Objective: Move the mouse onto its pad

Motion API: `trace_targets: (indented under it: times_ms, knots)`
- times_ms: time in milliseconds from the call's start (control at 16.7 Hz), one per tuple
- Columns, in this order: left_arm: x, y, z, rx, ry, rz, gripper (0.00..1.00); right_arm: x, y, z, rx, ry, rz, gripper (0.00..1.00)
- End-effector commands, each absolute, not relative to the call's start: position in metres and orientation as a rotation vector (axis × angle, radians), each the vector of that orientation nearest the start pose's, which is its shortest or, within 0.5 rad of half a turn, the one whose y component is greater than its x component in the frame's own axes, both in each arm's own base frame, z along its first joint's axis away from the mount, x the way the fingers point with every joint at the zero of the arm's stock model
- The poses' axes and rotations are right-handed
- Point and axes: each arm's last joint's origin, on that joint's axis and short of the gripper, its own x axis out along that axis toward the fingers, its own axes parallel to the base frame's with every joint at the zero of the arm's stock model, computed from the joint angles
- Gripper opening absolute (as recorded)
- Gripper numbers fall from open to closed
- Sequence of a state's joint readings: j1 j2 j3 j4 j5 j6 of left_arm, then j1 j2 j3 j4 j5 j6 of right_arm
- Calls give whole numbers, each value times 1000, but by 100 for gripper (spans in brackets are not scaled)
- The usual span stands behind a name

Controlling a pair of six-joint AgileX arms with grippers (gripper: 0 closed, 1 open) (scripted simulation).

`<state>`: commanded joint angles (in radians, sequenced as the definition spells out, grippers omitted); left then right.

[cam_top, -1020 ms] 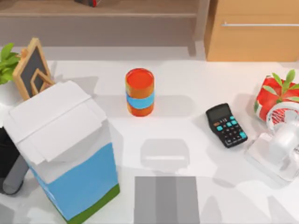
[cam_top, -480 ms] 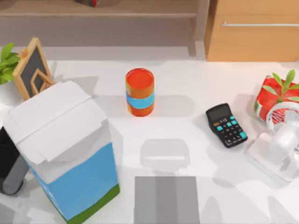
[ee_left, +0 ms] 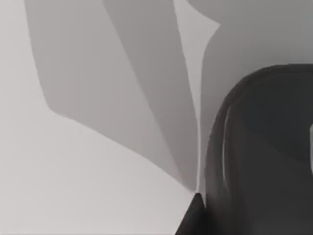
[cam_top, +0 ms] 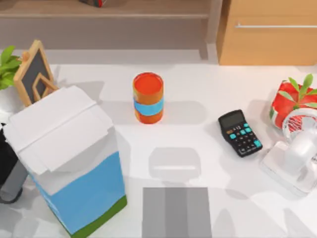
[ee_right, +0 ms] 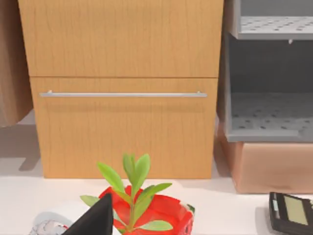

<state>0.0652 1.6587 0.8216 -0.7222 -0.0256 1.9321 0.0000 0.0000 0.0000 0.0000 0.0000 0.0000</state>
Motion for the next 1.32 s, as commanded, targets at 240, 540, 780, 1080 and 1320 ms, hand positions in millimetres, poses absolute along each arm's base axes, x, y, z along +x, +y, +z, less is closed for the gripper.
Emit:
trace_targets:
  times_ms: [240, 540, 780, 1080, 1320]
  knots:
    - [272, 20, 162, 1462, 1029, -1429, 0, 106, -1, 160, 0, 0, 0, 100]
    - [258, 17, 207, 1445, 1061, -1417, 0, 106, -1, 160, 0, 0, 0, 100]
    - [252, 15, 214, 1442, 1077, -1402, 0, 106, -1, 160, 0, 0, 0, 100]
    - [256, 13, 216, 1444, 1084, -1376, 0, 106, -1, 160, 0, 0, 0, 100]
    - [273, -7, 239, 1450, 1100, -1202, 0, 106, -1, 160, 0, 0, 0, 100]
